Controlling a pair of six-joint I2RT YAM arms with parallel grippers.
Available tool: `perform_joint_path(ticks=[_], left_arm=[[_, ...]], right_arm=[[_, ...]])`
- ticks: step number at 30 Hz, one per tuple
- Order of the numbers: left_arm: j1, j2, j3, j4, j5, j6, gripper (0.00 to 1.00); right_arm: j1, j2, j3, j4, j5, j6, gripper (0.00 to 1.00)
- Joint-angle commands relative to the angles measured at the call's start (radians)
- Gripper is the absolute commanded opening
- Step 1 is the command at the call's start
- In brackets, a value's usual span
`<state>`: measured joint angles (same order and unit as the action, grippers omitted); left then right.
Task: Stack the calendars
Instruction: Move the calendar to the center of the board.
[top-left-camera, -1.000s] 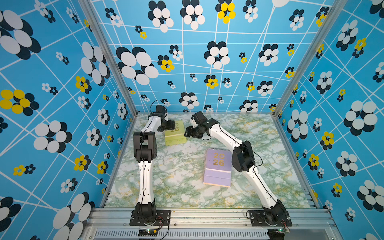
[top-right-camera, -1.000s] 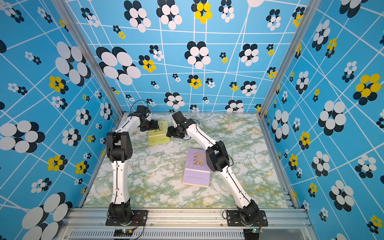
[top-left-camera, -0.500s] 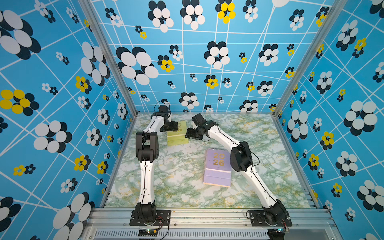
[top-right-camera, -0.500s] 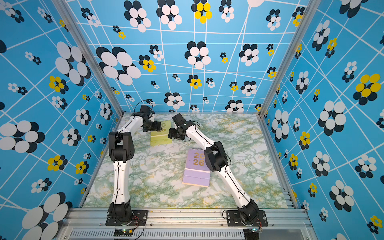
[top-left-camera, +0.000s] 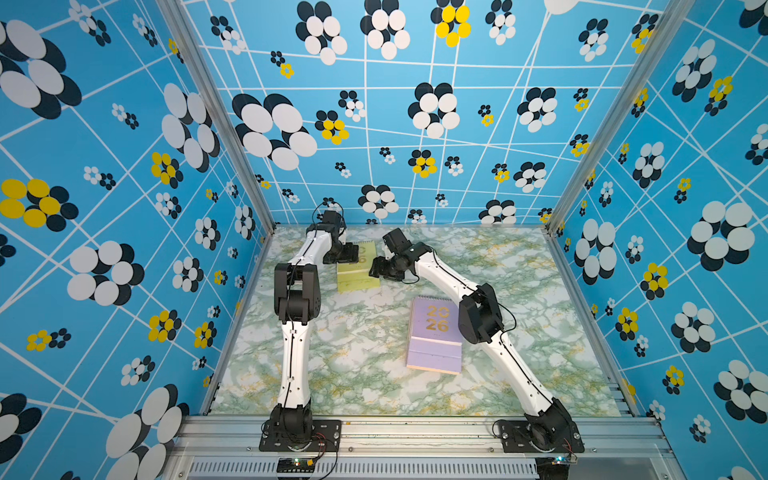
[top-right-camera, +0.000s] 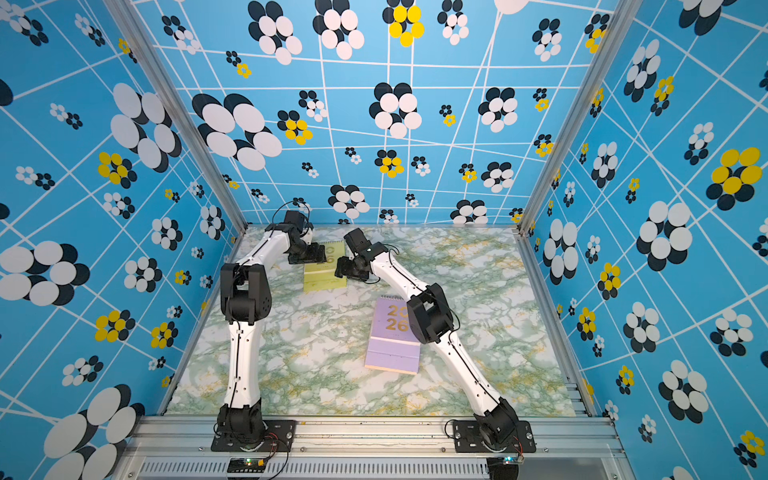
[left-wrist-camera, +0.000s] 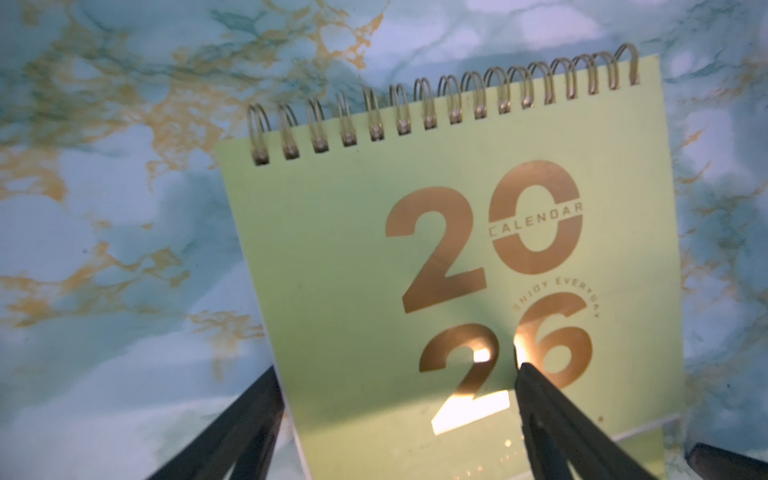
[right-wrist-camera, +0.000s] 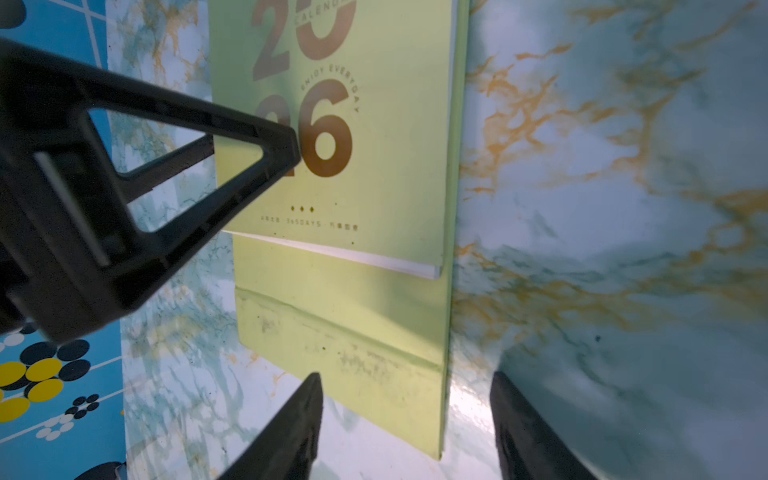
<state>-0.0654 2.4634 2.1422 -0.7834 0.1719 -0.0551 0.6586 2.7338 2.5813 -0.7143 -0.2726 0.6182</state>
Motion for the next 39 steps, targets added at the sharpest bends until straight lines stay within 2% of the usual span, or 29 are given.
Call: perform_joint_path(ticks=[1, 14, 30, 39], left_arm=[[-0.01, 0.025, 0.022, -0.045, 0.001, 0.008, 0.87], [-0.024, -0.015, -0.061, -0.028, 0.024, -0.033, 0.86], [-0.027, -0.332, -0.612, 0.252, 0.056, -0.16, 0.84], [-0.053, -0.439, -0.778, 0.318, 0.073, -0.198, 0.83]], right_arm=[[0.021, 0.029, 0.019, 0.001, -0.022, 0.011, 0.65], [0.042, 0.013, 0.003, -0.007, -0.033, 0.008, 0.64], [0.08, -0.08, -0.152, 0.025, -0.076, 0.015, 0.62], [0.104, -0.206, -0.307, 0.069, -0.052, 0.038, 0.62]])
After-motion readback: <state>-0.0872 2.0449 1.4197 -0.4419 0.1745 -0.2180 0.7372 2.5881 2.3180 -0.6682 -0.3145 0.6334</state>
